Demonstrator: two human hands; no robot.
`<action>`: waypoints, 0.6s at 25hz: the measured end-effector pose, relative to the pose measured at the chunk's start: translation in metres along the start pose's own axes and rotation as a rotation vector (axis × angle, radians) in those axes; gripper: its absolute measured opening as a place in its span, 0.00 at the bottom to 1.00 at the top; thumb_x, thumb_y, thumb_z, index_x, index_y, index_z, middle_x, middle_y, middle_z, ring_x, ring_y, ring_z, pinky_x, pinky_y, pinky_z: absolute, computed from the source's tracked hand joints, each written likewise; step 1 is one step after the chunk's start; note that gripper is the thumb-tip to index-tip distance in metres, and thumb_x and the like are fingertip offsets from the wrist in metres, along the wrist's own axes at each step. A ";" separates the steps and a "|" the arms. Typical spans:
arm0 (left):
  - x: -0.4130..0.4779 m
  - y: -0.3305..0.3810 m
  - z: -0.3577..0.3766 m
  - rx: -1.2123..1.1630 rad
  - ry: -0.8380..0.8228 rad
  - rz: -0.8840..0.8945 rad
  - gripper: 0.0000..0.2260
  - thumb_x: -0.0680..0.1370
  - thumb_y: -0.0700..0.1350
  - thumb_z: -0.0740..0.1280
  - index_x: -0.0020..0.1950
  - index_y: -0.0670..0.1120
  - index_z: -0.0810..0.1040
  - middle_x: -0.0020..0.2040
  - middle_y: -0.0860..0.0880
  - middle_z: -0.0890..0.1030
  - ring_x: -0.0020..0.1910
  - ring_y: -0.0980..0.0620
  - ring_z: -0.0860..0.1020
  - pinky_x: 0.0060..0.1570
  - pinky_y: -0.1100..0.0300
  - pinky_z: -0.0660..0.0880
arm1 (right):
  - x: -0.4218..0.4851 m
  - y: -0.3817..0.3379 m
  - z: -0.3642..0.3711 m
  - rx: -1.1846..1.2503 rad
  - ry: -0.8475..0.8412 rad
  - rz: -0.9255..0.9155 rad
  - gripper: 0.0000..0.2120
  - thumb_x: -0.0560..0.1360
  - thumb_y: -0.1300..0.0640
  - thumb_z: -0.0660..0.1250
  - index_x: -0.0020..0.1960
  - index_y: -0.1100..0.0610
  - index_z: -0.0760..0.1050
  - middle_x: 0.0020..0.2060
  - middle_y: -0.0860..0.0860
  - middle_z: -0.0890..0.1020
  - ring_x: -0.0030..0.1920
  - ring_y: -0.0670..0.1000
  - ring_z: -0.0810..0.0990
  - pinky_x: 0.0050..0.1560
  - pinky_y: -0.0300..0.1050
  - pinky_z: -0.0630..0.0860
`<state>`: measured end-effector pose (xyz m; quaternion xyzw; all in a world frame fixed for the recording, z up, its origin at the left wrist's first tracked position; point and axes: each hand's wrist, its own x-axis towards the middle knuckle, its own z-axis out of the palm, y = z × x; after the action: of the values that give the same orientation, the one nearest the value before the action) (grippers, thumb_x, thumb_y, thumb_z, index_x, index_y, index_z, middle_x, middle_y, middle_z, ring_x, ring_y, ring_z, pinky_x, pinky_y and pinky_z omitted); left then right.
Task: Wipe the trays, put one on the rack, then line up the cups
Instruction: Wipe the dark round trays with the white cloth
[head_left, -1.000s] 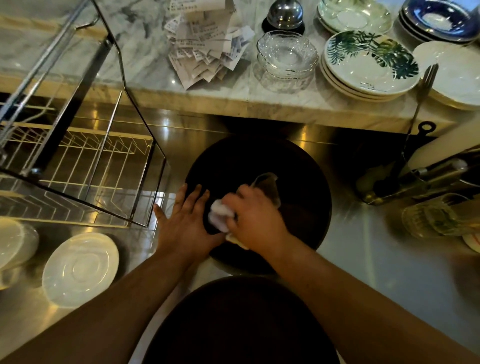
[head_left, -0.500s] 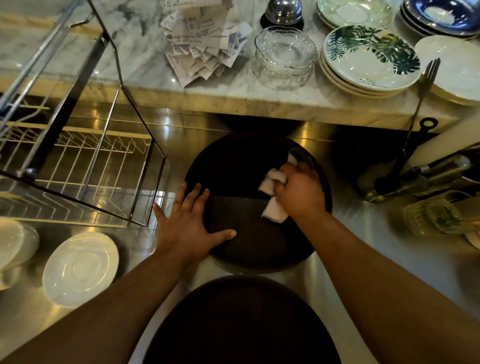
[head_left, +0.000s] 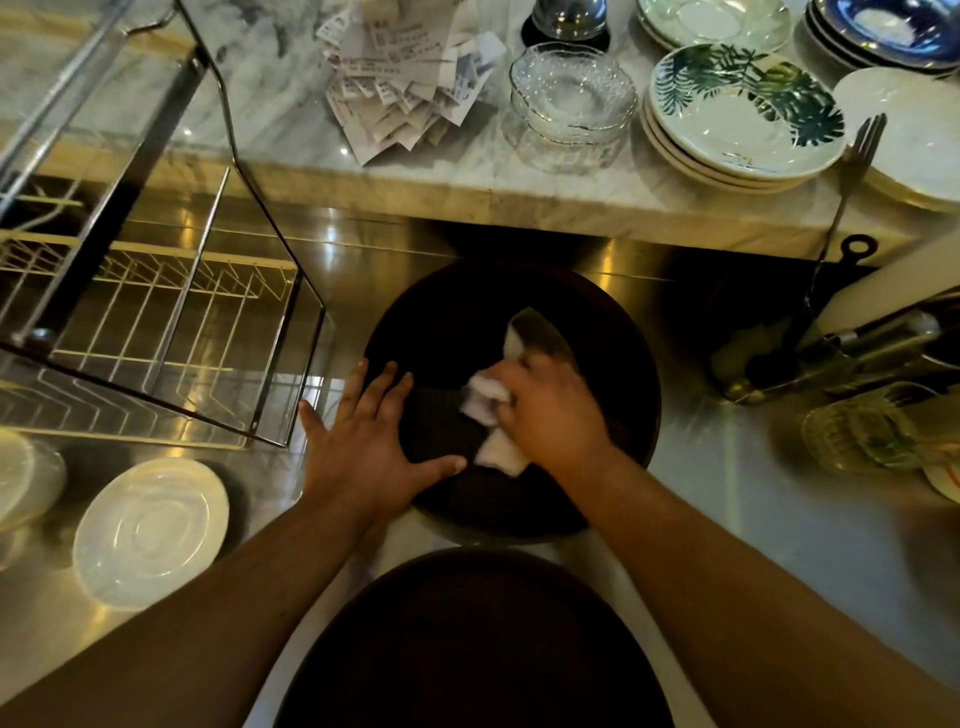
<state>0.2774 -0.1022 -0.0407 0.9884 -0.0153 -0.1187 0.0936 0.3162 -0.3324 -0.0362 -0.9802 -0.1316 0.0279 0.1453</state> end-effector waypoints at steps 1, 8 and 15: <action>0.000 -0.001 0.000 -0.002 0.000 0.002 0.55 0.63 0.85 0.53 0.83 0.56 0.52 0.85 0.54 0.52 0.83 0.53 0.38 0.75 0.25 0.40 | 0.000 0.022 -0.005 -0.001 0.023 0.084 0.17 0.73 0.52 0.69 0.62 0.48 0.80 0.56 0.58 0.80 0.54 0.64 0.79 0.52 0.55 0.77; 0.000 0.000 -0.001 -0.002 -0.004 0.003 0.55 0.63 0.85 0.52 0.83 0.56 0.53 0.85 0.54 0.52 0.83 0.52 0.39 0.74 0.24 0.41 | 0.007 0.022 -0.018 0.112 0.123 0.242 0.15 0.76 0.51 0.64 0.59 0.54 0.79 0.55 0.60 0.81 0.56 0.64 0.79 0.56 0.58 0.77; 0.000 0.001 0.000 -0.006 -0.003 0.009 0.54 0.64 0.84 0.53 0.83 0.56 0.54 0.85 0.54 0.52 0.83 0.53 0.38 0.74 0.24 0.42 | 0.022 -0.049 0.008 -0.008 0.006 -0.052 0.15 0.74 0.51 0.68 0.60 0.50 0.79 0.55 0.58 0.79 0.55 0.63 0.78 0.48 0.57 0.76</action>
<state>0.2772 -0.1030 -0.0401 0.9878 -0.0194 -0.1199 0.0973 0.3241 -0.2787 -0.0299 -0.9771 -0.1568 0.0205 0.1423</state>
